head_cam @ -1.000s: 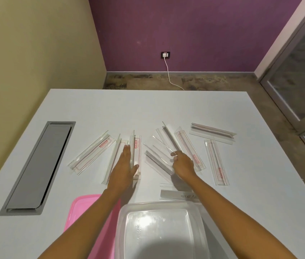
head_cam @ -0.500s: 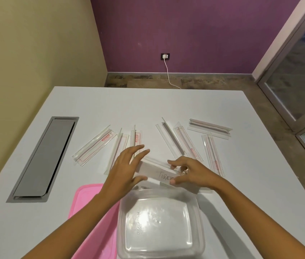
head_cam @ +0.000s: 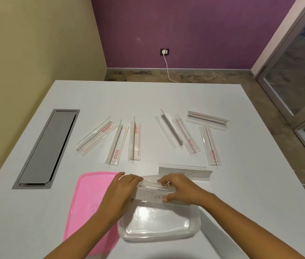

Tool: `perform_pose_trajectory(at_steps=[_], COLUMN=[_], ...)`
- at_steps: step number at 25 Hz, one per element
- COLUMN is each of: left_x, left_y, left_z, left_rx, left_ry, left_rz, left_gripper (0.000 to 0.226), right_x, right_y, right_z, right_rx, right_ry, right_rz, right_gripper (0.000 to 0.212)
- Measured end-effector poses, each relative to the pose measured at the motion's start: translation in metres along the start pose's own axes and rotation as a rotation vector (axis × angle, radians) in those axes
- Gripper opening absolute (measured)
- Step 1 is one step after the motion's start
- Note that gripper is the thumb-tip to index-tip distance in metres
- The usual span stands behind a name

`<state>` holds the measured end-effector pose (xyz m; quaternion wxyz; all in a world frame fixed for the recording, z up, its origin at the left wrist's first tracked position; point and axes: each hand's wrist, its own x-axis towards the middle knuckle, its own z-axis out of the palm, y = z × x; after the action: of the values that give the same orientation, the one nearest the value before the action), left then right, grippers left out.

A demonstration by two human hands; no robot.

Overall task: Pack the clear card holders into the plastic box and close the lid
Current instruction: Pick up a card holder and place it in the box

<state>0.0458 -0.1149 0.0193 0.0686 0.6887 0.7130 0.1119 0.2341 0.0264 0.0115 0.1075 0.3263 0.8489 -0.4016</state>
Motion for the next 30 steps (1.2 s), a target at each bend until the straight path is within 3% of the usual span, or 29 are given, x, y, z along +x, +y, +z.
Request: perform_pose_trajectory(at_steps=[6, 13, 21, 26, 28, 30], left_x=[-0.009, -0.007, -0.003, 0.001, 0.002, 0.003], left_y=[0.023, 0.04, 0.034, 0.032, 0.032, 0.032], left_z=[0.02, 0.031, 0.043, 0.043, 0.043, 0.043], left_rx=[0.102, 0.23, 0.262, 0.21, 0.193, 0.194], left_ry=[0.082, -0.186, -0.179, -0.213, -0.216, -0.214], left_rz=[-0.129, -0.196, -0.261, -0.286, -0.296, -0.298], left_gripper=[0.059, 0.033, 0.034, 0.04, 0.043, 0.044], right_x=[0.01, 0.011, 0.007, -0.008, -0.003, 0.007], right_y=[-0.002, -0.005, -0.005, -0.005, 0.012, 0.038], right_z=[0.022, 0.054, 0.066, 0.029, 0.008, -0.009], right_rx=[-0.216, -0.535, -0.403, -0.235, -0.169, -0.128], right_ry=[-0.012, 0.08, 0.254, 0.765, 0.864, 0.791], right_rz=[0.034, 0.026, 0.051, -0.141, -0.042, 0.124], right_gripper=[0.06, 0.044, 0.041, 0.033, 0.031, 0.029])
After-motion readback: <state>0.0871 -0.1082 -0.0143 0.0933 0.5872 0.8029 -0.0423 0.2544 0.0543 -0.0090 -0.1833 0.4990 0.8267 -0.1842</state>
